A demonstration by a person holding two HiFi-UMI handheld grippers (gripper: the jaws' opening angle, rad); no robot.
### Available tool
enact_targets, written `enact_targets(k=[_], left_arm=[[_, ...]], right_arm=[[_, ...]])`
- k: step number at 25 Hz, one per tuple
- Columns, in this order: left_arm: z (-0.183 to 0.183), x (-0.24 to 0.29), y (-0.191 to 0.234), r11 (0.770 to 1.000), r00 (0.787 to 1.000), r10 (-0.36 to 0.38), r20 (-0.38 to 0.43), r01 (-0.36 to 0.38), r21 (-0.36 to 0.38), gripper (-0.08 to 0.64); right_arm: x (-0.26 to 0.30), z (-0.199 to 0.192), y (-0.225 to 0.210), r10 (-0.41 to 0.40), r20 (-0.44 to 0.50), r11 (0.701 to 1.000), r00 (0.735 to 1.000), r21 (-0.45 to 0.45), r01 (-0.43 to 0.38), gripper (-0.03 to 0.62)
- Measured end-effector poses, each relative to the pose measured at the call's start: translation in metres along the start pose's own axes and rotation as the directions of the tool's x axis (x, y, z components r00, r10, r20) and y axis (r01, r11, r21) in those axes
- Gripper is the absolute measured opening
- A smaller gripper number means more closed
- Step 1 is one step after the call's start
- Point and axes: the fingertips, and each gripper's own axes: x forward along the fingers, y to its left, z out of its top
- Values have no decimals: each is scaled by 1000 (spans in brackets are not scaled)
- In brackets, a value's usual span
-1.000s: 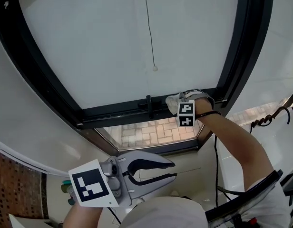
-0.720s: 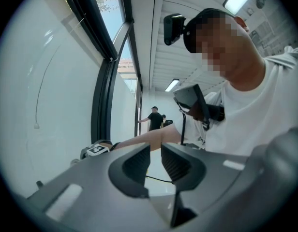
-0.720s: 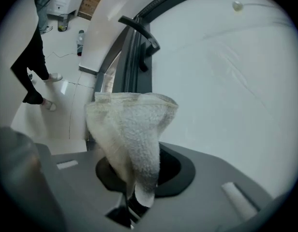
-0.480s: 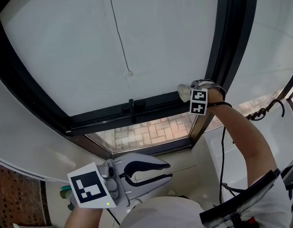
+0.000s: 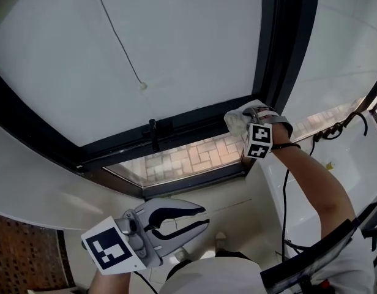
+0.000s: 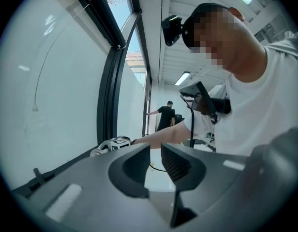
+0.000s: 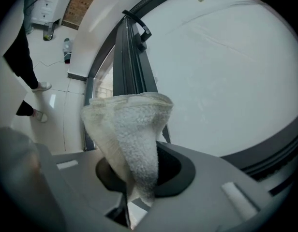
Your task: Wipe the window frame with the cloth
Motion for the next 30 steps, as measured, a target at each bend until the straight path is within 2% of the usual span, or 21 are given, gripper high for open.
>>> enact_targets(k=[4, 8, 12, 16, 18, 20, 22, 26, 28, 30], left_arm=[[-6, -6, -1, 999, 999, 48, -13, -48, 9, 89], [-11, -23, -14, 997, 998, 69, -6, -69, 32, 87], [-18, -62, -37, 994, 996, 86, 20, -87, 63, 84], [-34, -119, -68, 991, 993, 109, 40, -112, 78, 84], [-46, -148, -86, 989, 991, 123, 44, -126, 81, 83], [-54, -171, -105, 989, 990, 128, 61, -132, 64, 83], [-60, -187, -117, 990, 988, 131, 85, -135, 40, 83], [-75, -208, -136, 987, 984, 151, 96, -154, 32, 83], [-76, -214, -141, 980, 977, 191, 97, -196, 39, 83], [-72, -214, -142, 971, 968, 231, 98, -236, 35, 83]], right_arm=[[-24, -18, 31, 39, 10, 993, 999, 114, -40, 75], [-68, -40, 82, 95, 11, 945, 995, 312, -93, 75], [-146, -36, 122, 80, 46, 843, 996, 531, -92, 75], [-226, 2, 149, 1, 117, 709, 993, 700, -83, 76], [-271, 29, 162, -56, 164, 630, 985, 771, -93, 75], [-317, 57, 170, -120, 202, 567, 972, 818, -100, 76], [-358, 79, 172, -178, 229, 527, 957, 843, -103, 77], [-422, 100, 172, -276, 251, 470, 928, 877, -98, 77], [-449, 102, 162, -319, 271, 462, 908, 881, -101, 77], [-462, 103, 154, -324, 305, 465, 896, 876, -131, 77]])
